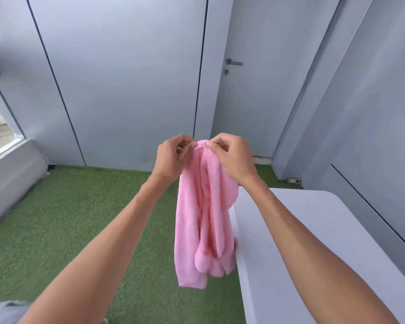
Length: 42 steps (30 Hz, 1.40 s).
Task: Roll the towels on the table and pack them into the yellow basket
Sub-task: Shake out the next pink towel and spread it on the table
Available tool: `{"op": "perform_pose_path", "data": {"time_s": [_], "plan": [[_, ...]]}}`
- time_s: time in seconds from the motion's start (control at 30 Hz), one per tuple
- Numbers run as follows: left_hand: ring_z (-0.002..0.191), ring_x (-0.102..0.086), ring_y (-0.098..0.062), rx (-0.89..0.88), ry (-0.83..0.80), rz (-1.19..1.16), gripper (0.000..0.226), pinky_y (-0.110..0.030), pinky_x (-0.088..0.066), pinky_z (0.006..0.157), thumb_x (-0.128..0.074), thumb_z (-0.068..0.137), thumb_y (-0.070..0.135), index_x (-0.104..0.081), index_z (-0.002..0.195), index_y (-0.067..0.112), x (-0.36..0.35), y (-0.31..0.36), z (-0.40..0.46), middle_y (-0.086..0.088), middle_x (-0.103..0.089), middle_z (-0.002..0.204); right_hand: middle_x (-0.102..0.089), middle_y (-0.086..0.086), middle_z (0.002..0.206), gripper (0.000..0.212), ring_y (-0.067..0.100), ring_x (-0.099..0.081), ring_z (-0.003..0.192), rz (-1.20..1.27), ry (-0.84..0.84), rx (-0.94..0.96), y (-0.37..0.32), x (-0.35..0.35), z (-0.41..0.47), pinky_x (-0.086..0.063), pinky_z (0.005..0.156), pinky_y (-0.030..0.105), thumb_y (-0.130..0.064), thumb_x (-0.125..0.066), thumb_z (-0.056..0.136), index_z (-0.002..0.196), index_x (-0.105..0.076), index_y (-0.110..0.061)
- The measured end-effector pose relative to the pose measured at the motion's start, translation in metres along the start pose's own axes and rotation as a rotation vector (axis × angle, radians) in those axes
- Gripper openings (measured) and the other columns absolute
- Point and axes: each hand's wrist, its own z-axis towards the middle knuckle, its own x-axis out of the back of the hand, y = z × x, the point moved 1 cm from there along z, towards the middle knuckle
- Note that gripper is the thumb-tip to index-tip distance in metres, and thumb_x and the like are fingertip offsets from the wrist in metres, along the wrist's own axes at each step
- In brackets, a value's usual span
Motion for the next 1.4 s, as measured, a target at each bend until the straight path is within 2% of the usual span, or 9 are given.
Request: {"op": "perform_pose_path", "data": {"time_s": [0.17, 0.3, 0.4, 0.53, 0.77, 0.93, 1.07, 1.2, 1.4], "plan": [[0.079, -0.061, -0.005, -0.025, 0.126, -0.028, 0.014, -0.024, -0.052, 0.069, -0.062, 0.092, 0.033, -0.063, 0.093, 0.020, -0.044, -0.042, 0.021, 0.005, -0.064, 0.091, -0.062, -0.005, 0.057, 0.022, 0.005, -0.050, 0.051, -0.094, 0.052, -0.047, 0.040, -0.025, 0.078, -0.038, 0.052, 0.019, -0.020, -0.067, 0.085, 0.066, -0.064, -0.010], [0.079, -0.064, -0.006, 0.088, -0.087, -0.092, 0.029, -0.033, -0.056, 0.072, -0.069, 0.083, 0.046, -0.064, 0.093, 0.020, -0.092, -0.084, 0.026, 0.010, -0.067, 0.085, -0.065, 0.003, 0.061, 0.024, 0.013, -0.055, 0.054, -0.155, 0.127, -0.089, 0.068, -0.033, 0.143, -0.038, 0.050, 0.018, -0.022, -0.067, 0.085, 0.068, -0.065, -0.005], [0.072, -0.066, -0.006, 0.103, -0.062, -0.123, 0.010, -0.038, -0.057, 0.071, -0.067, 0.088, 0.029, -0.068, 0.089, 0.019, -0.105, -0.109, 0.061, 0.010, -0.069, 0.077, -0.065, 0.003, 0.062, 0.023, 0.012, -0.056, 0.057, -0.203, 0.212, -0.151, 0.089, -0.027, 0.190, -0.036, 0.050, 0.014, -0.020, -0.067, 0.085, 0.069, -0.065, -0.004], [0.068, -0.063, -0.008, 0.043, -0.003, -0.169, 0.009, -0.029, -0.054, 0.066, -0.061, 0.093, 0.021, -0.066, 0.087, 0.017, -0.092, -0.118, 0.132, 0.010, -0.068, 0.074, -0.070, 0.010, 0.072, 0.015, 0.022, -0.066, 0.066, -0.257, 0.304, -0.308, 0.136, -0.005, 0.224, -0.052, 0.060, 0.027, -0.011, -0.063, 0.085, 0.074, -0.067, -0.001], [0.054, -0.050, -0.003, -0.026, -0.242, 0.008, 0.022, -0.013, -0.035, 0.054, -0.059, 0.094, 0.024, -0.057, 0.073, 0.019, -0.096, -0.130, 0.239, 0.011, -0.056, 0.061, -0.072, 0.004, 0.089, 0.020, 0.020, -0.070, 0.080, 0.093, -0.223, -0.357, 0.172, -0.019, 0.202, -0.060, 0.065, 0.036, -0.027, -0.075, 0.081, 0.099, -0.069, -0.021], [0.060, -0.049, -0.007, 0.098, -0.437, 0.015, 0.022, -0.020, -0.036, 0.057, -0.061, 0.093, 0.026, -0.066, 0.079, 0.010, -0.118, -0.153, 0.271, 0.006, -0.059, 0.067, -0.070, -0.005, 0.098, 0.026, 0.009, -0.068, 0.089, 0.088, -0.141, -0.279, 0.194, -0.044, 0.214, -0.059, 0.067, 0.044, -0.027, -0.078, 0.077, 0.100, -0.067, -0.028], [0.062, -0.041, -0.018, 0.208, -0.573, -0.220, 0.032, -0.030, -0.031, 0.059, -0.064, 0.091, 0.029, -0.065, 0.083, -0.002, -0.117, -0.159, 0.287, -0.007, -0.051, 0.067, -0.069, -0.011, 0.096, 0.022, 0.004, -0.066, 0.092, 0.032, -0.109, -0.176, 0.206, -0.050, 0.232, -0.057, 0.073, 0.028, -0.024, -0.074, 0.082, 0.103, -0.069, -0.028], [0.066, -0.043, -0.018, 0.296, -0.622, -0.393, 0.044, -0.032, -0.033, 0.063, -0.064, 0.089, 0.033, -0.062, 0.093, -0.011, -0.113, -0.163, 0.296, -0.009, -0.052, 0.075, -0.073, -0.008, 0.091, 0.015, 0.009, -0.068, 0.087, 0.052, -0.112, -0.195, 0.221, -0.053, 0.249, -0.058, 0.078, 0.039, -0.021, -0.070, 0.085, 0.100, -0.072, -0.020], [0.075, -0.051, -0.022, 0.321, -0.645, -0.416, 0.062, -0.040, -0.038, 0.072, -0.070, 0.079, 0.053, -0.061, 0.097, -0.006, -0.116, -0.177, 0.299, -0.012, -0.058, 0.082, -0.072, -0.003, 0.082, 0.007, 0.011, -0.068, 0.077, 0.046, -0.083, -0.190, 0.232, -0.066, 0.262, -0.057, 0.075, 0.036, -0.018, -0.063, 0.089, 0.089, -0.069, -0.017]]}}
